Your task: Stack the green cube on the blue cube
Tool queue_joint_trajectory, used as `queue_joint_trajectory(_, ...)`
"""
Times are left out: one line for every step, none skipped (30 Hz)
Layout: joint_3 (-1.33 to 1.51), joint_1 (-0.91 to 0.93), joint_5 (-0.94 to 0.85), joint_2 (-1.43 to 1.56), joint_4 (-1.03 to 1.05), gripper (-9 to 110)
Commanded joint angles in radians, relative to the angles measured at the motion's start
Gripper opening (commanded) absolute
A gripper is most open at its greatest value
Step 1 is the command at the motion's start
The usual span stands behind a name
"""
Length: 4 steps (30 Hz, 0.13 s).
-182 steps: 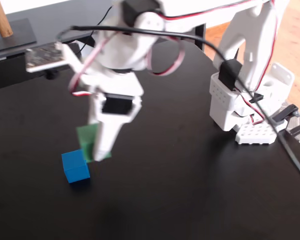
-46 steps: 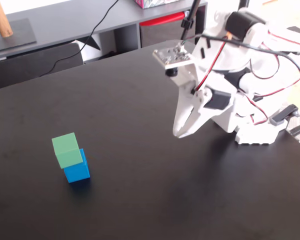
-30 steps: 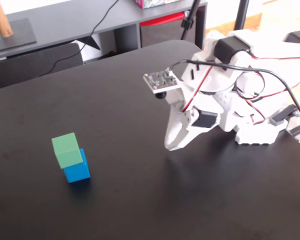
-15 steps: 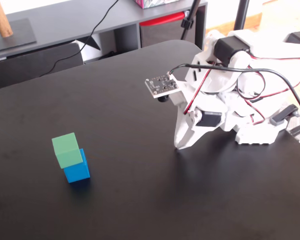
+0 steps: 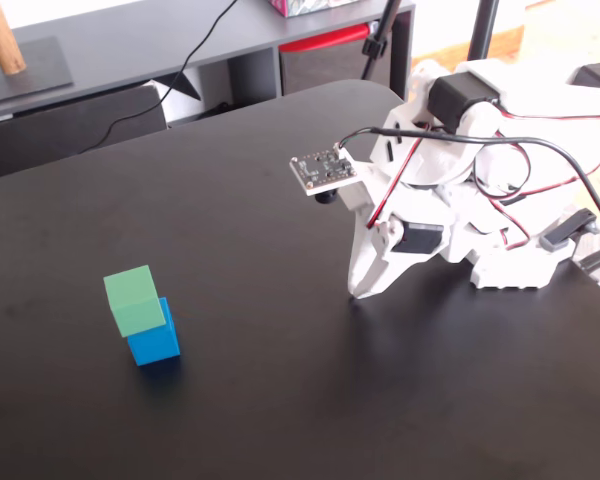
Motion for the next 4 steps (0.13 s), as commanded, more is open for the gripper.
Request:
queue_joint_trajectory(0.038, 0.002, 0.009, -0.008, 0.018, 0)
queue_joint_trajectory(0.038, 0.002, 0.009, -0.008, 0.018, 0)
queue_joint_trajectory(0.038, 0.002, 0.009, -0.008, 0.018, 0)
queue_joint_trajectory(0.038, 0.002, 0.009, -0.008, 0.018, 0)
